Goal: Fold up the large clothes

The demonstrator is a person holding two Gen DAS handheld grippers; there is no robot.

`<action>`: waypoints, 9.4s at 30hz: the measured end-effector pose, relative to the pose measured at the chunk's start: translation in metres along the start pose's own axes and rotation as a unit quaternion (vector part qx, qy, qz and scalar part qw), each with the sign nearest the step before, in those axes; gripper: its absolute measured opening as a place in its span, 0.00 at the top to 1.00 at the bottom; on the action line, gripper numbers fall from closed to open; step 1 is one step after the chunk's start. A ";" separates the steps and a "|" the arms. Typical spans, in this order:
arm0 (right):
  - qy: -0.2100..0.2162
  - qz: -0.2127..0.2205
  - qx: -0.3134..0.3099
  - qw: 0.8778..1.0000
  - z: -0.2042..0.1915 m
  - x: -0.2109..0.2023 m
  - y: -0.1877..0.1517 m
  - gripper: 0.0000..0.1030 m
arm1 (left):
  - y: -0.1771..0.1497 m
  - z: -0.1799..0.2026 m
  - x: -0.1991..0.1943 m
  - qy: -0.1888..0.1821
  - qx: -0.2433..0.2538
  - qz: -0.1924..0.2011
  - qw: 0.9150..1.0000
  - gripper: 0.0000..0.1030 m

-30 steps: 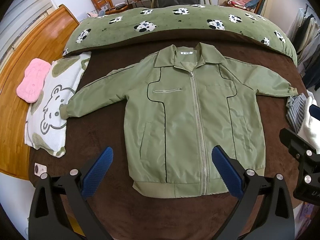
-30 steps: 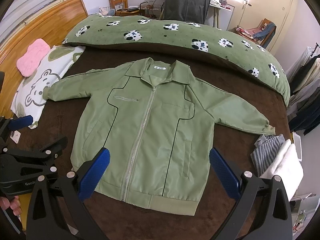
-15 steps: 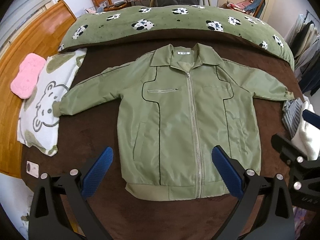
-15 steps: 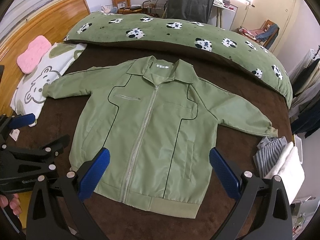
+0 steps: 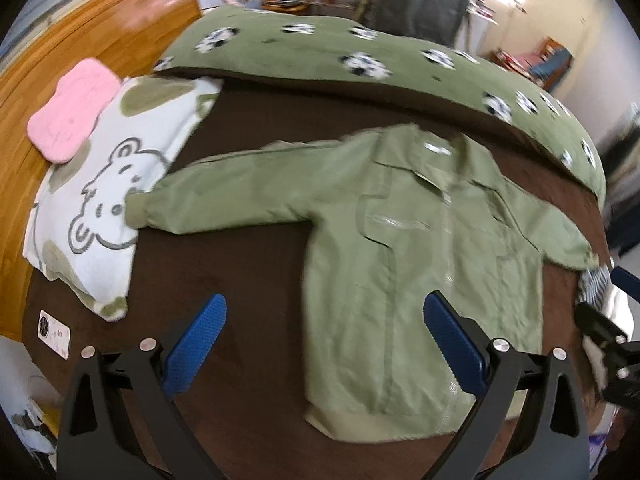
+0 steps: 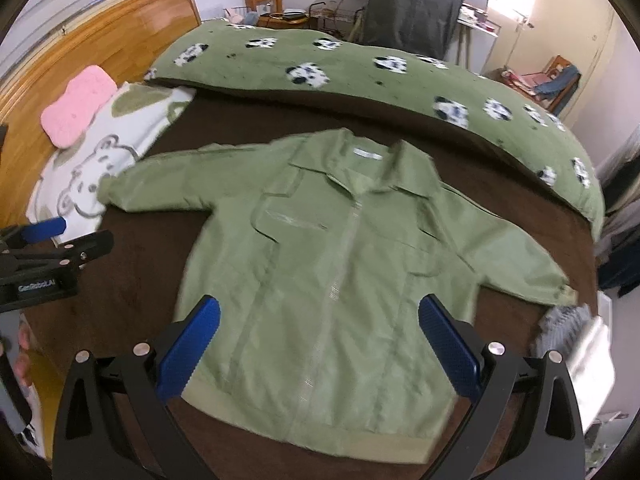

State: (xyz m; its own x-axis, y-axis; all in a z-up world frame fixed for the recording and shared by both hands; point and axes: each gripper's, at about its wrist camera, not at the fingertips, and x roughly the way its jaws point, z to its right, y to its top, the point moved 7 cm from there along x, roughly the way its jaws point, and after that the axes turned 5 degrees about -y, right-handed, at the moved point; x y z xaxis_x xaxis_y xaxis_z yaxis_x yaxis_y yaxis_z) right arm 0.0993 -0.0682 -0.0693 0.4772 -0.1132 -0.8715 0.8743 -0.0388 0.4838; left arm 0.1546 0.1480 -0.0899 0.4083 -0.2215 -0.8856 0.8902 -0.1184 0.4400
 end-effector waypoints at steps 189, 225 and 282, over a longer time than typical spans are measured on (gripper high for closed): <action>-0.212 -0.040 0.183 0.959 0.648 0.210 -0.103 0.12 | 0.018 0.362 0.331 -0.099 0.144 -0.005 0.985 0.06; -0.115 -0.041 0.265 0.956 0.652 0.273 -0.127 0.70 | -0.001 0.366 0.372 -0.070 0.202 -0.013 0.977 0.05; -0.064 0.029 -0.027 0.997 0.000 0.327 0.046 0.49 | 0.029 -0.027 0.246 0.056 0.089 0.042 0.994 0.06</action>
State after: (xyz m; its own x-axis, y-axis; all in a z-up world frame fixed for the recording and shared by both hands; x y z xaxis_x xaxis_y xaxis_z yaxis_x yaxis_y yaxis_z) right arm 0.2949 -0.1075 -0.3319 0.5151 -0.2397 -0.8229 0.8506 0.0245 0.5253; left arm 0.2860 0.1163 -0.2992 0.5081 -0.1291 -0.8516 0.8062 -0.2765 0.5230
